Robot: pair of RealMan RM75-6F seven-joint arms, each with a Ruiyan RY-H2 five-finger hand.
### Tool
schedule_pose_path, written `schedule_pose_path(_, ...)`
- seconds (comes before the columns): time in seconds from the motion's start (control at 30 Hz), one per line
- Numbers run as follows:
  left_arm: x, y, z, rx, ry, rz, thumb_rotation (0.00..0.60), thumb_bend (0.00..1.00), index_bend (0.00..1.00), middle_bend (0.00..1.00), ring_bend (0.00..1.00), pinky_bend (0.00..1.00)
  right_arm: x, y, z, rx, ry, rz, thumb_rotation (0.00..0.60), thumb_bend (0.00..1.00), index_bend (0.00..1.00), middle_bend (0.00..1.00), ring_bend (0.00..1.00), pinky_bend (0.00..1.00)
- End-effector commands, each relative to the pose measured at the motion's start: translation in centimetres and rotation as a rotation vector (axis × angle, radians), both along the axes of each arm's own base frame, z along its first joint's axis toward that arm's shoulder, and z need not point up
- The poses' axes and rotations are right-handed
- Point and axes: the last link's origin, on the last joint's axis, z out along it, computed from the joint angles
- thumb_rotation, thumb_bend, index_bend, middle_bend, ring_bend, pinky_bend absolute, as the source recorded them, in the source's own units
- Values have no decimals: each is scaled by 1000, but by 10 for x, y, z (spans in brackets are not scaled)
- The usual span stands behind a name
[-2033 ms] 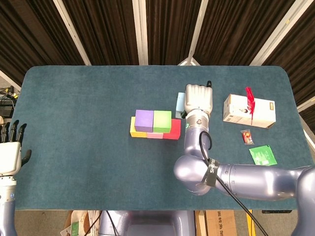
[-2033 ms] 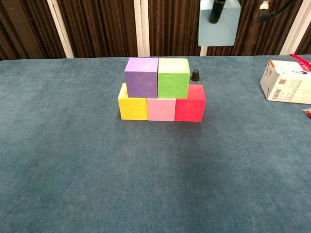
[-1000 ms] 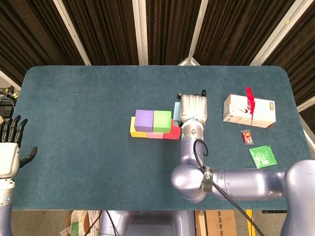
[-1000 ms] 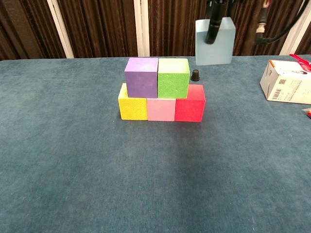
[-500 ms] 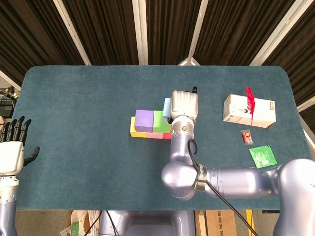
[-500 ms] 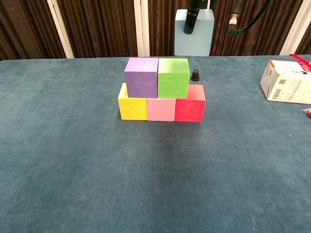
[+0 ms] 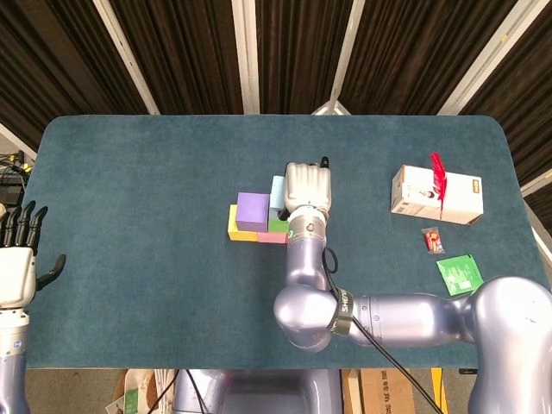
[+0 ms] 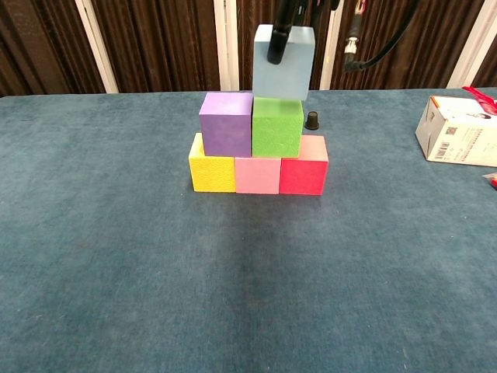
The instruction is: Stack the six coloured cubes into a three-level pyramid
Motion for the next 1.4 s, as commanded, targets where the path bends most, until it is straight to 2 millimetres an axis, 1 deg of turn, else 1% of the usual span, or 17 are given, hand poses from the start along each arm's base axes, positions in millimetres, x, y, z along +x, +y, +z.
schedule_pose_path(0.03,0,0,0,-2,1,5,600,357,48,0,0,0,4,0,-4,2,-6,4,600,354,432,413,253,0)
schedule_pose_path(0.33,-2,1,2,1,0,24,600,357,48,0,0,0,10,-4,-16,0,-3,-2,600,355,432,413,253,0)
schedule_pose_path(0.83,-3,2,1,-3,6,37,600,357,48,0,0,0,22,-2,-27,8,-29,17,600,355,432,412,253,0)
schedule_pose_path(1.17,-4,2,4,9,0,41,600,357,48,0,0,0,19,-5,-36,14,-34,6,600,355,432,412,253,0)
schedule_pose_path(1.4,-4,3,5,9,0,43,600,357,48,0,0,0,19,-6,-37,17,-44,7,600,354,432,412,253,0)
